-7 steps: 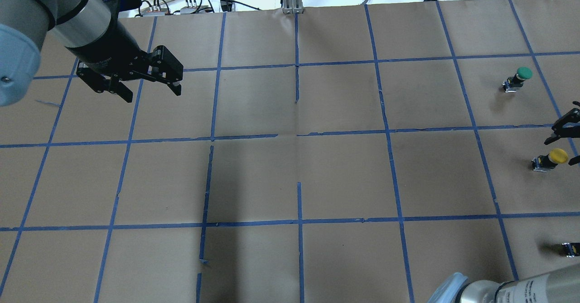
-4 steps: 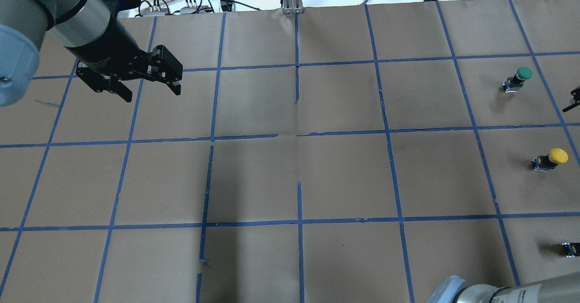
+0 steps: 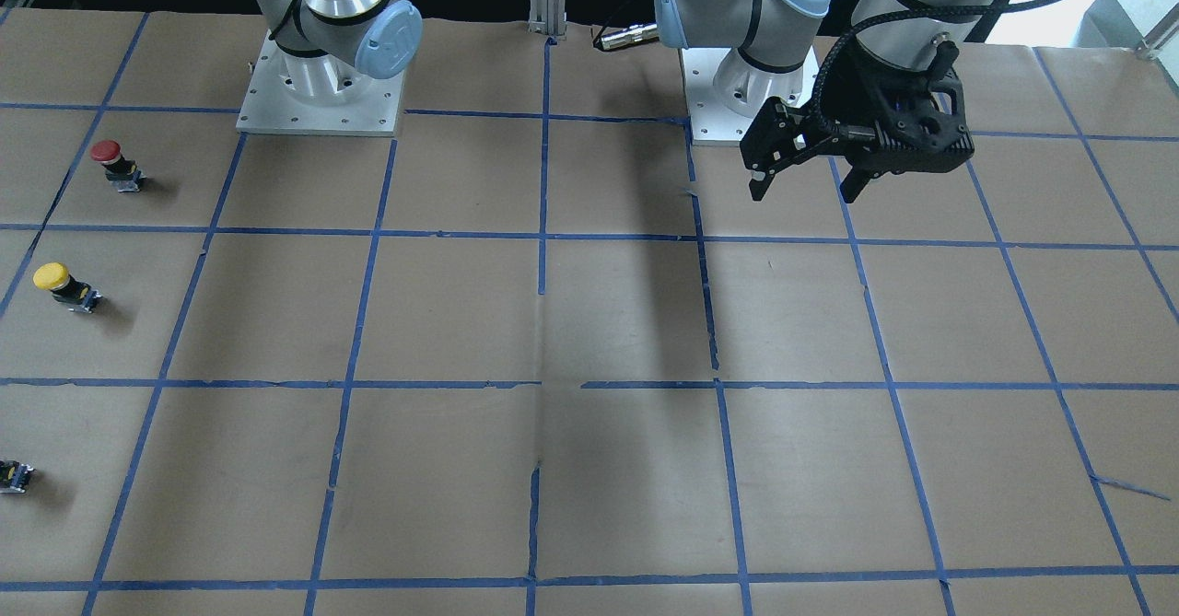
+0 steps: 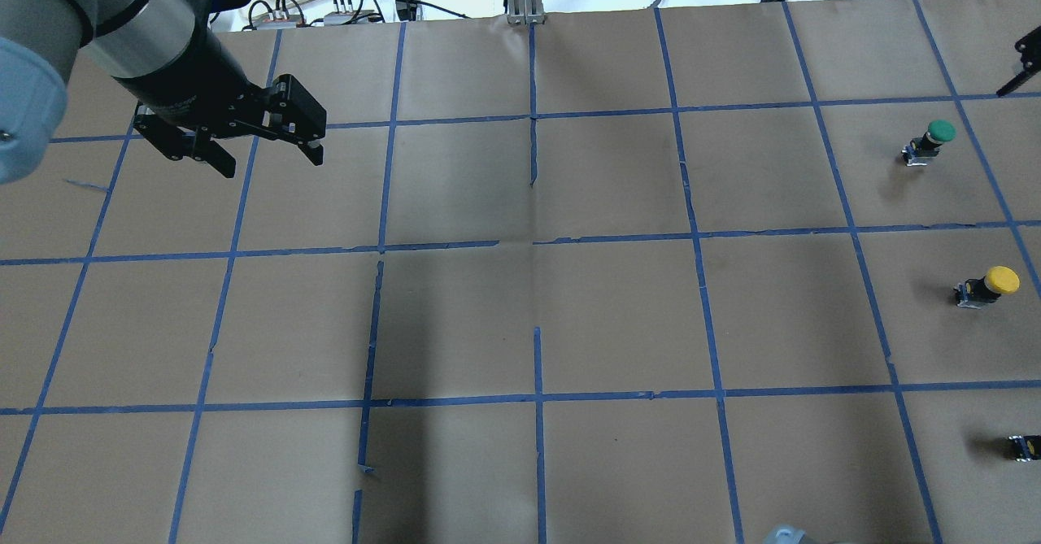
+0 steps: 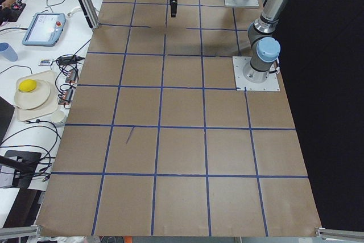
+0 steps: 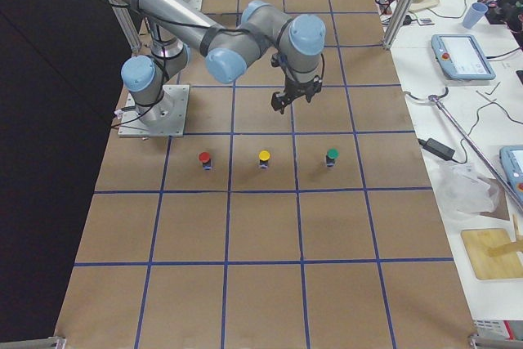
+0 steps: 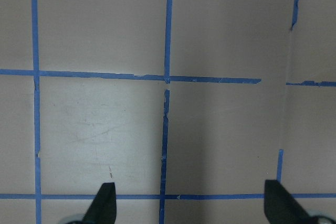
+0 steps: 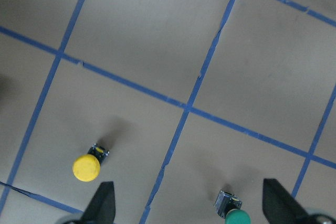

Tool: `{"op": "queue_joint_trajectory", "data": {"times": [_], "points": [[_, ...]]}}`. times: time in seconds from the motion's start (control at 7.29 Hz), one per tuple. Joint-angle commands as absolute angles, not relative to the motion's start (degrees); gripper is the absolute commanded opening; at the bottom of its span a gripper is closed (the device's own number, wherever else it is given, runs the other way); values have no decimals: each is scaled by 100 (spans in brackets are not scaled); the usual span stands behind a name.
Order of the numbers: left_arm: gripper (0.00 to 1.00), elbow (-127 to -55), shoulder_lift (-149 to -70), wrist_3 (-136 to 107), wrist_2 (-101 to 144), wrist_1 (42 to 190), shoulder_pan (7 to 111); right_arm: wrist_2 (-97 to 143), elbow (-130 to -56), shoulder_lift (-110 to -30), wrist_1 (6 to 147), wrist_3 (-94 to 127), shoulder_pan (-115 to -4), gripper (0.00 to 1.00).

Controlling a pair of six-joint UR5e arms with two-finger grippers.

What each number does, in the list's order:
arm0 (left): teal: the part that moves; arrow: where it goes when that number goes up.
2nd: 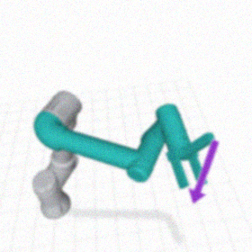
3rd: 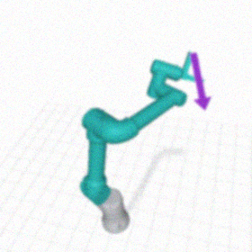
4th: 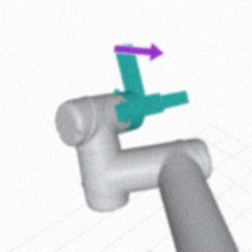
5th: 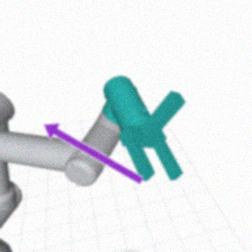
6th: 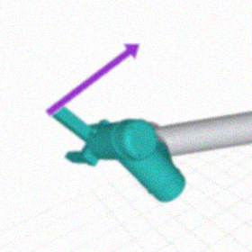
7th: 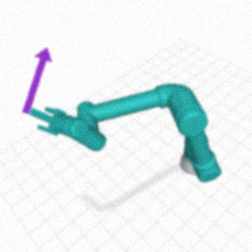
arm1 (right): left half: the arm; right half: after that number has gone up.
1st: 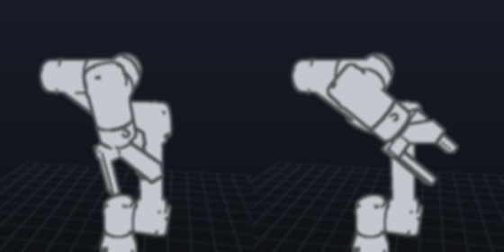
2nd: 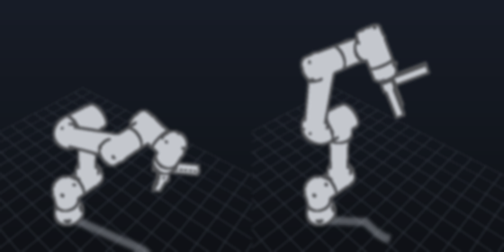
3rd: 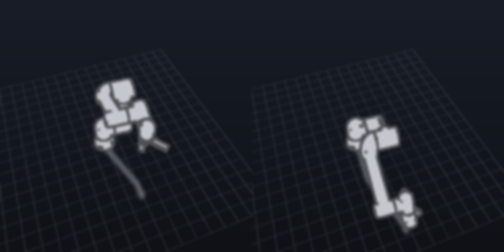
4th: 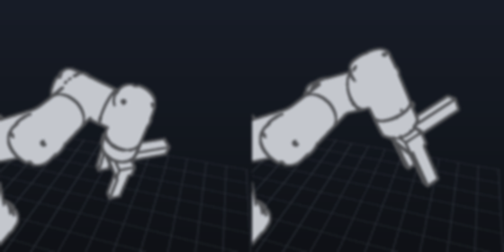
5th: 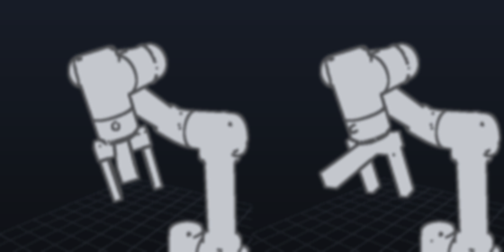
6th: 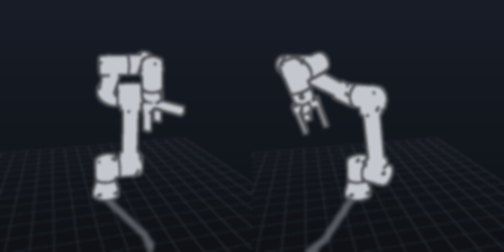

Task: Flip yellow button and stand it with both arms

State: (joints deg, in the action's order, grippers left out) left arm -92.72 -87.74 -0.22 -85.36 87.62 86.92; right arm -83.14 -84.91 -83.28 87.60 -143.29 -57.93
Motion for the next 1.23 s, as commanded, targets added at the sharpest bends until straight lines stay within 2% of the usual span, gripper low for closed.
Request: {"op": "queue_joint_trajectory", "data": {"times": [0.0,0.27,0.69,1.1], "points": [[100,-9255,-8772,-18,-8543,8771,8692,-8480,-8130,-8647,8130,-13029,-6414,100],[100,-9255,-8771,-18,-8534,8771,8692,-8534,-8174,-8876,8024,-10786,-6870,100],[100,-9255,-8771,-18,-8543,8780,8692,-8956,-8191,-8851,8200,-7709,-8459,100],[100,-9255,-8771,-9,-8543,8789,8692,-8973,-8166,-8736,8525,-3725,-9105,100]]}}
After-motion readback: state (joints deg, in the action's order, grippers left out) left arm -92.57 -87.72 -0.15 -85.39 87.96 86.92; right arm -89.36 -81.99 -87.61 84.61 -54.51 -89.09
